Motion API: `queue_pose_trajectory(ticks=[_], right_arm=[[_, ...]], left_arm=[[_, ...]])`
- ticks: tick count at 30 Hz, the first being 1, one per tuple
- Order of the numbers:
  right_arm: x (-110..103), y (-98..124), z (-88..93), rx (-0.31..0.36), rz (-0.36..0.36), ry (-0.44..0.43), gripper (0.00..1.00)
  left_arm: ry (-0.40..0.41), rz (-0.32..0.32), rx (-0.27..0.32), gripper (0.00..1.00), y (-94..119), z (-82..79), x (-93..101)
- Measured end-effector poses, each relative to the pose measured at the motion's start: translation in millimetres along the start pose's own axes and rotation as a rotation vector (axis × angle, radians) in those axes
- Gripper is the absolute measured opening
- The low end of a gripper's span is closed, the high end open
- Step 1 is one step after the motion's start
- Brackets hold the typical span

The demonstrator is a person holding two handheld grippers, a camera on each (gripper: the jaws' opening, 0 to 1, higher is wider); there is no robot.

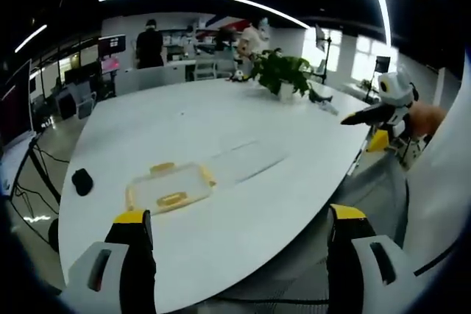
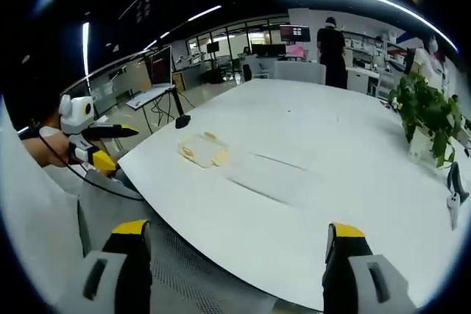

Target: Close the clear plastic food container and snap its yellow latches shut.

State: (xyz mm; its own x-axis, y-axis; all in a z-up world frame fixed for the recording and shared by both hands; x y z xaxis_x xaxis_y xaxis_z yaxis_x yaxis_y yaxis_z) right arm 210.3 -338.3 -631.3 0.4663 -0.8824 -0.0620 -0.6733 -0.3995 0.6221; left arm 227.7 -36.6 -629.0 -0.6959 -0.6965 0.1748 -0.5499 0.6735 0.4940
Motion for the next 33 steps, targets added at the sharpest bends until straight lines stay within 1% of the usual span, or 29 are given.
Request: queue_pose_trajectory(ticks=[7,14,21,29,31,33], right_arm=[[1.0,-2.4,-2.4,-0.006,0.003,0.003,0.99],[-1.4,-5.7,2.1,-0.029,-0.009,0.008,0.99],[-1.5,-7.2,2.1,-0.031,-0.017,0.005,0.99],[-0.8,-7.6,2.8,-0.024,-0.011,-0.006,0.99],[-1.4,-7.3,3.4,-0.026,-0.012,-0.005,0.99],[-2.1,-6.5,3.5,-0.024,-0.012,-0.002,0.99]], left_arm=[[-0.003,0.003,-0.002,0.97,-1.0,-0.9,0.7],[-0.001,0.006,0.001,0.96,-2.3,-3.2,-1.6],[-0.008,0.005,-0.014,0.96,-4.8,-0.4,-2.9],[-0.001,0.004,-0.002,0.96,-5.4,-2.2,-2.6],[-0.005,-0.001,-0.009,0.96,-5.2,-1.0,-3.7],[-0.002,0.001,0.000,0.96,-4.8,-2.6,-2.3]])
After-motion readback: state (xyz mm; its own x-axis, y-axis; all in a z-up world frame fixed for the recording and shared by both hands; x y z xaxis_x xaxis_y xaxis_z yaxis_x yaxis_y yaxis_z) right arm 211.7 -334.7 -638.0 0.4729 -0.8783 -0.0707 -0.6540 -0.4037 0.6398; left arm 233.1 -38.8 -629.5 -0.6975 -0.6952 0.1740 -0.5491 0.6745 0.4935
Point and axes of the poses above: the point that each gripper's makers call its tool centre point, and the gripper's own axes: y roughly backward along the fingers, x roughly to its right, z roughly out of its underside, the point moved 4 cm from there along y, roughly backward along the fingers, and after that the axes turned 8 degrees about z, right-handed, at the moved point
